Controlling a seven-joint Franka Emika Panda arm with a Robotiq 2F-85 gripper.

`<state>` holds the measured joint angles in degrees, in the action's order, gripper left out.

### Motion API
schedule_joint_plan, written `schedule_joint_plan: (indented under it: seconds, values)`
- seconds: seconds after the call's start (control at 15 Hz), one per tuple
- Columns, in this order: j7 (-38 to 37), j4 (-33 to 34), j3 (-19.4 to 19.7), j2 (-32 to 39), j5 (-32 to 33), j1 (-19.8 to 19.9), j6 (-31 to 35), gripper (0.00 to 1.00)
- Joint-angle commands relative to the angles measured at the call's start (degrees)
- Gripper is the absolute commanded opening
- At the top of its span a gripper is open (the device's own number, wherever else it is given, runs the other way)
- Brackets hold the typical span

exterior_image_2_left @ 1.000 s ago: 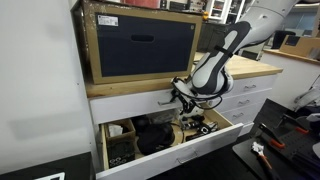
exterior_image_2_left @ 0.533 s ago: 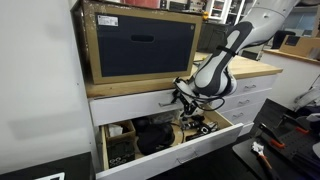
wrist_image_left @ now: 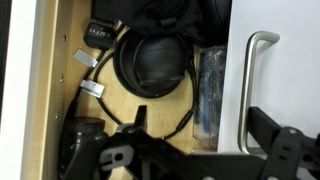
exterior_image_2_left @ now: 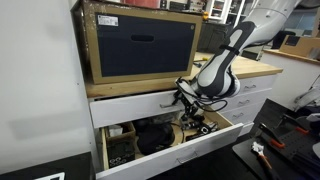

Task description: Pull open the top left drawer

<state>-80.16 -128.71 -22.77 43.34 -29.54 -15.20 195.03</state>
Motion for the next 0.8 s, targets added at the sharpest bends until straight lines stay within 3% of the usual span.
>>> schedule_joint_plan:
  seconds: [0.0, 0.2, 0.47, 0.73]
  values:
    - [-1.4, -6.1, -7.0, -1.3, 1.3, 1.1, -1.0, 1.00]
    - [0.2, -7.9, -4.7, -3.2, 0.7, -2.7, -0.5, 1.00]
    - [1.4, -12.0, -4.4, -4.1, 1.2, -10.2, -6.5, 1.00]
    - [2.0, -12.9, 2.1, -7.2, 1.9, -19.6, -10.8, 1.00]
